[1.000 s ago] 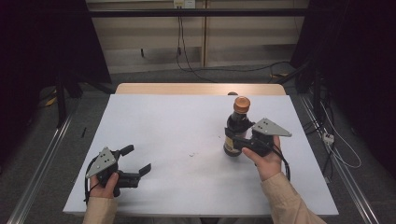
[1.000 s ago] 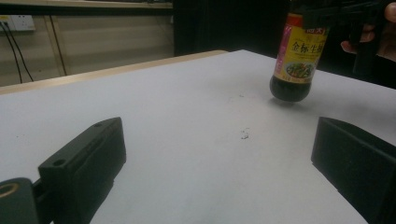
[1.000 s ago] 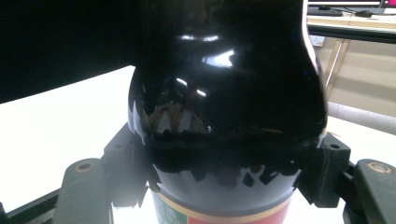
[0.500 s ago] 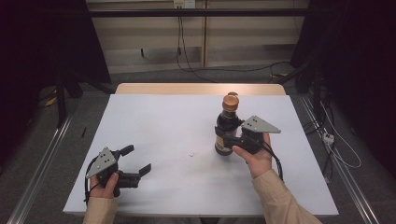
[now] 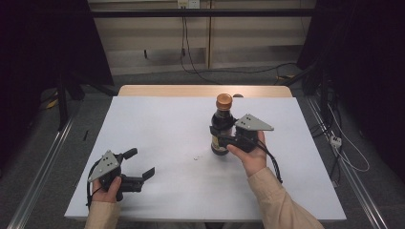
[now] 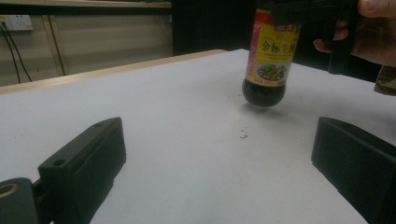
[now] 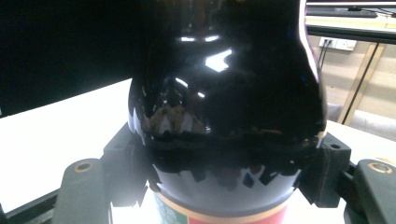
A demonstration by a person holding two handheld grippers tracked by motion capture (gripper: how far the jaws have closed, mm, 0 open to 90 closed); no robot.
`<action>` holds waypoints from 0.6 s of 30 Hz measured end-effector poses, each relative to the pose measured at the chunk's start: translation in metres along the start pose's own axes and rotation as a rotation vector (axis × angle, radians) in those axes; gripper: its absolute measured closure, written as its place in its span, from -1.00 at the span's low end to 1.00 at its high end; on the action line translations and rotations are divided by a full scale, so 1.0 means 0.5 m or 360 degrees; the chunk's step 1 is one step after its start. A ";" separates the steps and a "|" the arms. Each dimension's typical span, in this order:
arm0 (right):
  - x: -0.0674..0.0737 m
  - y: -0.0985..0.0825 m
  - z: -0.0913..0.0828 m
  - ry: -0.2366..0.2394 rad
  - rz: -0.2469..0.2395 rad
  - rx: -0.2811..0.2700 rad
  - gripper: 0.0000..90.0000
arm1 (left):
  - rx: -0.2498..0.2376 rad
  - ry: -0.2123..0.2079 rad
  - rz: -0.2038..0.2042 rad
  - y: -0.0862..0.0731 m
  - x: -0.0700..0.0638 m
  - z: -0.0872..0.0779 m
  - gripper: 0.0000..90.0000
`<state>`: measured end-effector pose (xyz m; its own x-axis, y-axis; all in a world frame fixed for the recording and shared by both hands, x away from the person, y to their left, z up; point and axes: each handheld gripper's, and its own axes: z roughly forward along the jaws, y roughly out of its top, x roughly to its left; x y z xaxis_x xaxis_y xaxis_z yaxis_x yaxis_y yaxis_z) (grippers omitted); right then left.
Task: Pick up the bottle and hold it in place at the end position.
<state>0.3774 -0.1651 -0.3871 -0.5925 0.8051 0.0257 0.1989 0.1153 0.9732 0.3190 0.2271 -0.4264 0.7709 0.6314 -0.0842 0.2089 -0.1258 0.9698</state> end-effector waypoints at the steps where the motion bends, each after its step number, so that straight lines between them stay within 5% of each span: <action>1: 0.002 0.000 0.004 0.0001 0.0001 0.0000 -0.37 | -0.0001 0.0000 -0.0001 0.000 0.000 0.000 -0.94; 18: 0.011 0.008 0.059 0.0024 -0.0036 0.0000 -0.37 | -0.0006 0.0003 0.0002 -0.001 0.002 -0.001 -0.94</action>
<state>0.3982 -0.1432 -0.3896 -0.6085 0.7935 0.0071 0.1855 0.1335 0.9735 0.3194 0.2281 -0.4267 0.7700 0.6327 -0.0825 0.2055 -0.1236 0.9708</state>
